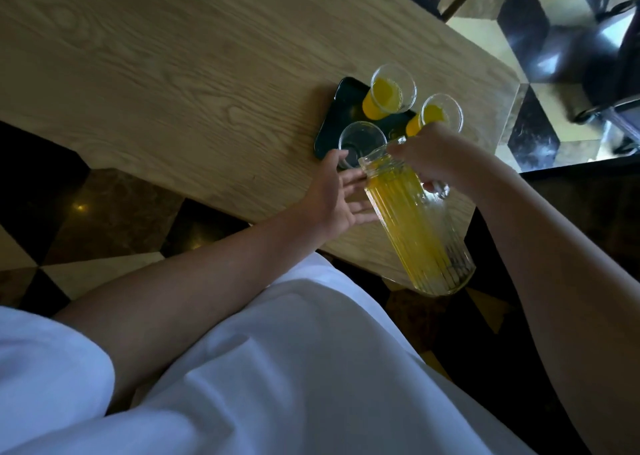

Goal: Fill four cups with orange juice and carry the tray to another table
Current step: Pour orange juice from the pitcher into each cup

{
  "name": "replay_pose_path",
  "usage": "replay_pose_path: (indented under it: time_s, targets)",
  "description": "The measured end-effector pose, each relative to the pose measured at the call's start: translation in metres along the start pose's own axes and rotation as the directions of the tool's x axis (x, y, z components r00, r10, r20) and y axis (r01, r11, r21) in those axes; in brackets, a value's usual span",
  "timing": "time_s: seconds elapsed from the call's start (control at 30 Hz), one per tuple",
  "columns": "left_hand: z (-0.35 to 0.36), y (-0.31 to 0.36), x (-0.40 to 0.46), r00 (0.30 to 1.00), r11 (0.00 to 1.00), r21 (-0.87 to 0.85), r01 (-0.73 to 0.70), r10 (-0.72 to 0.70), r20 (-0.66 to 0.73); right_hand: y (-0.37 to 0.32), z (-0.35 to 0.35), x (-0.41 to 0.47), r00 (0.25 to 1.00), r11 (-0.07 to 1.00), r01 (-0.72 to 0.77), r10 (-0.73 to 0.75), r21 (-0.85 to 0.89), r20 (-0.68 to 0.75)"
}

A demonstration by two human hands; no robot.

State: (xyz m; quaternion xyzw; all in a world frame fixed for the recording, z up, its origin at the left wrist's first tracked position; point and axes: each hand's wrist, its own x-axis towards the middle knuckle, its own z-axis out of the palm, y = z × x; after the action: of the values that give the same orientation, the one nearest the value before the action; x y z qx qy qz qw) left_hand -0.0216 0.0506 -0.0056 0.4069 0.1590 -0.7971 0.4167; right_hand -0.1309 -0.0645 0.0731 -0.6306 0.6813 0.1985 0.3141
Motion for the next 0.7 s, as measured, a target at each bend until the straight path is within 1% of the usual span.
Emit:
replay_pose_path:
  time_s: [0.07, 0.2, 0.37, 0.4, 0.47, 0.53, 0.57, 0.6, 0.67, 0.7]
  targets:
    - [0.0, 0.0, 0.002, 1.0, 1.0, -0.01, -0.003, 0.003, 0.01, -0.005, -0.001, 0.003, 1.0, 1.0, -0.008, 0.007, 0.016, 0.008]
    - [0.0, -0.001, 0.004, 1.0, 1.0, -0.022, -0.002, 0.002, 0.027, -0.008, -0.001, 0.006, 1.0, 0.994, -0.001, 0.003, -0.106, 0.017]
    - [-0.001, 0.0, 0.005, 0.999, 0.999, -0.051, 0.011, -0.009, 0.034, -0.013, -0.008, 0.002, 0.998, 0.984, 0.024, -0.014, -0.177, 0.059]
    - [-0.001, 0.0, 0.005, 0.999, 0.998, -0.054, 0.013, -0.011, 0.037, -0.014, -0.008, 0.0, 0.997, 0.984, 0.034, -0.021, -0.175, 0.076]
    - [-0.001, 0.001, 0.005, 0.999, 0.999, -0.052, 0.014, -0.012, 0.04, -0.019, -0.01, -0.004, 0.989, 0.994, -0.019, 0.034, -0.104, 0.143]
    - [0.0, 0.002, 0.005, 0.999, 0.998, -0.054, 0.012, -0.01, 0.036, -0.022, -0.013, -0.007, 0.982, 0.994, -0.043, 0.061, -0.104, 0.181]
    - [0.001, 0.002, 0.006, 0.999, 0.998, -0.059, 0.012, -0.01, 0.033, -0.021, -0.014, -0.006, 0.98, 0.989, -0.018, 0.046, -0.144, 0.193]
    - [0.002, 0.002, 0.006, 0.999, 0.998, -0.066, 0.014, -0.012, 0.032, -0.021, -0.014, -0.002, 0.981, 0.986, -0.005, 0.038, -0.169, 0.191]
    - [0.002, 0.003, 0.007, 0.999, 0.997, -0.073, 0.02, -0.017, 0.036, -0.019, -0.012, 0.005, 0.989, 0.992, -0.017, 0.035, -0.123, 0.143]
    - [0.003, 0.003, 0.007, 0.999, 0.997, -0.077, 0.023, -0.02, 0.039, -0.019, -0.012, 0.009, 0.994, 0.986, 0.018, 0.0, -0.164, 0.108]
